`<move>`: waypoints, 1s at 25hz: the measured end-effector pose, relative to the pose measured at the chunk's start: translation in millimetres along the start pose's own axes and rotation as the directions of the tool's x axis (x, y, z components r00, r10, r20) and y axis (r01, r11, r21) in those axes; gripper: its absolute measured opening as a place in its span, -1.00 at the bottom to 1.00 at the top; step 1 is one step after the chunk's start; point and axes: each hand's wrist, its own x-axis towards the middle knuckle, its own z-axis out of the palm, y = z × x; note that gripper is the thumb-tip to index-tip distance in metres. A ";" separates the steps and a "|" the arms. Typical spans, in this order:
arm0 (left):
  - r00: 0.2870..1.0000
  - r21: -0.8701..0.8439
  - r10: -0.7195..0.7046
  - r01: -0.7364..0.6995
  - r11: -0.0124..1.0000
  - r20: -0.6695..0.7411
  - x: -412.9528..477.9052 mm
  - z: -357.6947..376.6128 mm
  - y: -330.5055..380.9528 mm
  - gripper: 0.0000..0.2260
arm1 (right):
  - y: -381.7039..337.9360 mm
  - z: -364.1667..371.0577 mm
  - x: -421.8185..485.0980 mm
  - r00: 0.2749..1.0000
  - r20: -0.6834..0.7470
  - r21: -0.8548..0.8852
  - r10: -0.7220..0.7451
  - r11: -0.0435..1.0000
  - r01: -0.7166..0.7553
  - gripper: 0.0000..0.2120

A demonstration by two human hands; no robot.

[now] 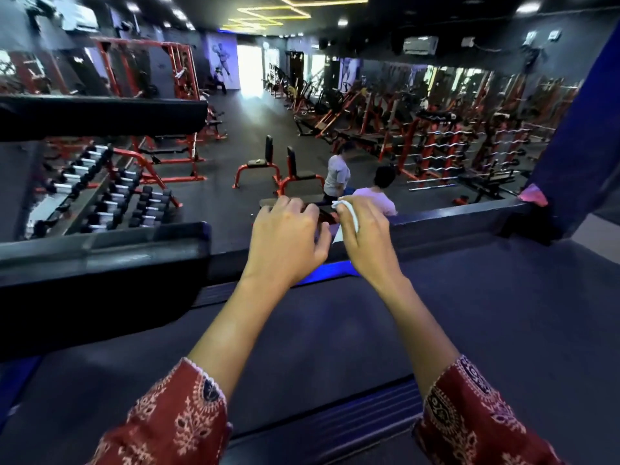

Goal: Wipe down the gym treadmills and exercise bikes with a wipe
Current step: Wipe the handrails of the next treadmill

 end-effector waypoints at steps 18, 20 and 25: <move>0.797 0.297 -0.513 0.430 0.853 0.319 59.3 154.9 10.8 -0.70 | 154.8 52.2 72.8 0.884 0.464 0.182 -0.061 0.983 -0.028 -0.75; 0.779 0.327 -0.539 0.442 0.835 0.322 64.8 165.0 3.6 -0.71 | 163.7 65.6 84.2 0.874 0.481 0.215 -0.071 0.976 -0.039 -0.74; 0.749 0.319 -0.612 0.533 0.784 0.253 89.2 200.5 -31.5 -0.77 | 189.2 117.7 126.5 0.818 0.557 0.282 -0.142 0.959 -0.026 -0.73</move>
